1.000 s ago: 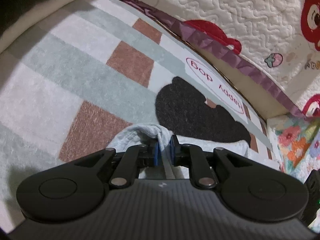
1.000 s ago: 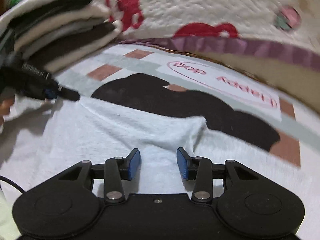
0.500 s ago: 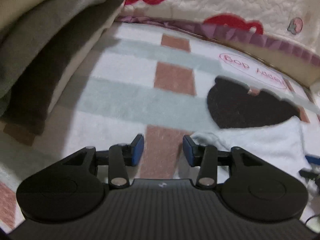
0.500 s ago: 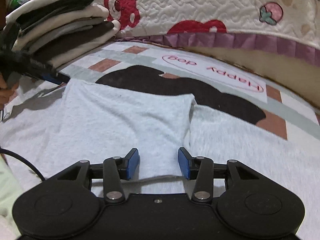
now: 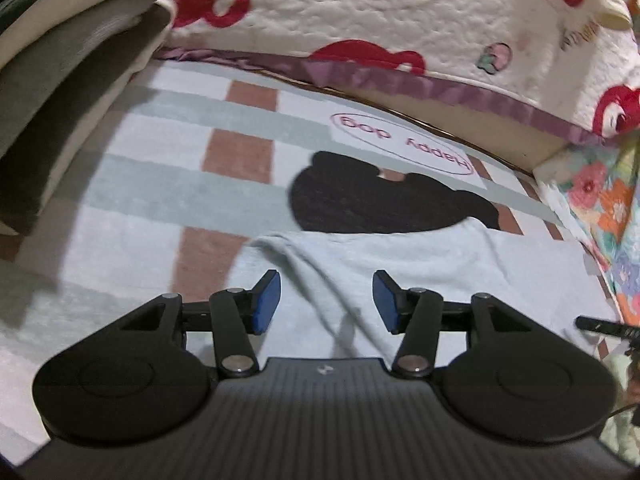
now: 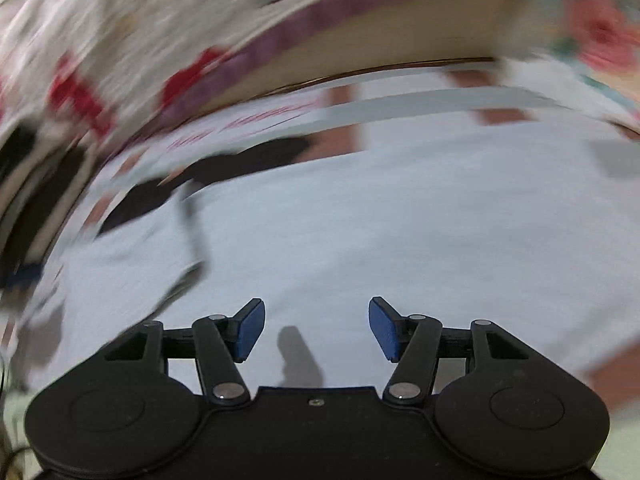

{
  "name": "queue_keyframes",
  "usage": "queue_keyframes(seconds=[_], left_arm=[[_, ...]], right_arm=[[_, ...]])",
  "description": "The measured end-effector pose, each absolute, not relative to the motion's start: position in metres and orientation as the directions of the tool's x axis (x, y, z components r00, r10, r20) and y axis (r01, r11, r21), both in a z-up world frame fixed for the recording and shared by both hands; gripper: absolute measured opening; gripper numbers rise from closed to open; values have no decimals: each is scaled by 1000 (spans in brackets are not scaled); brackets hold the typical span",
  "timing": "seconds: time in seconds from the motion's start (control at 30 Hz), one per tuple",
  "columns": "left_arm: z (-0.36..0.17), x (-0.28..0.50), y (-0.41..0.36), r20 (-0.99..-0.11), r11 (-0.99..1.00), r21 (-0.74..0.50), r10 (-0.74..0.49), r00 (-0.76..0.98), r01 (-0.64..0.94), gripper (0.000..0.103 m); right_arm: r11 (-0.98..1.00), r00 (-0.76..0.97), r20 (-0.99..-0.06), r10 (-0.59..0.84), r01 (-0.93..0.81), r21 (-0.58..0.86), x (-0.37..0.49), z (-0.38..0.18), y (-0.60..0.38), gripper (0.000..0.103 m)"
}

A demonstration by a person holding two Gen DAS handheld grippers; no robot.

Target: Fold clothes

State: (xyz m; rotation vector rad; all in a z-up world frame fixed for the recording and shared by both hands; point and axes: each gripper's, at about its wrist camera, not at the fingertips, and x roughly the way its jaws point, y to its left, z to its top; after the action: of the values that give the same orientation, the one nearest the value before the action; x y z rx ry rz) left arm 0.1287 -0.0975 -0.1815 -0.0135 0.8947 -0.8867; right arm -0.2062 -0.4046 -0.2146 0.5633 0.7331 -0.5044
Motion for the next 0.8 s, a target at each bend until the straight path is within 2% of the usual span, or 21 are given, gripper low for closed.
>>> queue_keyframes(seconds=[0.13,0.23,0.37,0.57,0.7,0.8], left_arm=[[-188,102,-118,-675,569,-366,-707,210,737,56],[-190,81,-136,-702,522,-373,-700,134,767,56],[-191,45,-164,-756,501,-292,-643,124,814,56],[-190,19,-175,-796,564,-160,-559,232,810,58],[-191,17,-169,-786,586,-155,-560,260,795,58],[-192,12,-171,-778,596,-130,-556,291,792,58]], right_arm=[[640,605,-724,-333,708,297,-263,-217,-427,63],[587,580,-712,-397,757,289,-303,-222,-444,63],[567,593,-684,-425,764,309,-333,-225,-463,63],[323,525,-717,-458,850,416,-355,-244,-497,65],[250,560,-670,-487,825,507,-360,-250,-509,68],[238,631,-592,-501,758,607,-360,-262,-520,68]])
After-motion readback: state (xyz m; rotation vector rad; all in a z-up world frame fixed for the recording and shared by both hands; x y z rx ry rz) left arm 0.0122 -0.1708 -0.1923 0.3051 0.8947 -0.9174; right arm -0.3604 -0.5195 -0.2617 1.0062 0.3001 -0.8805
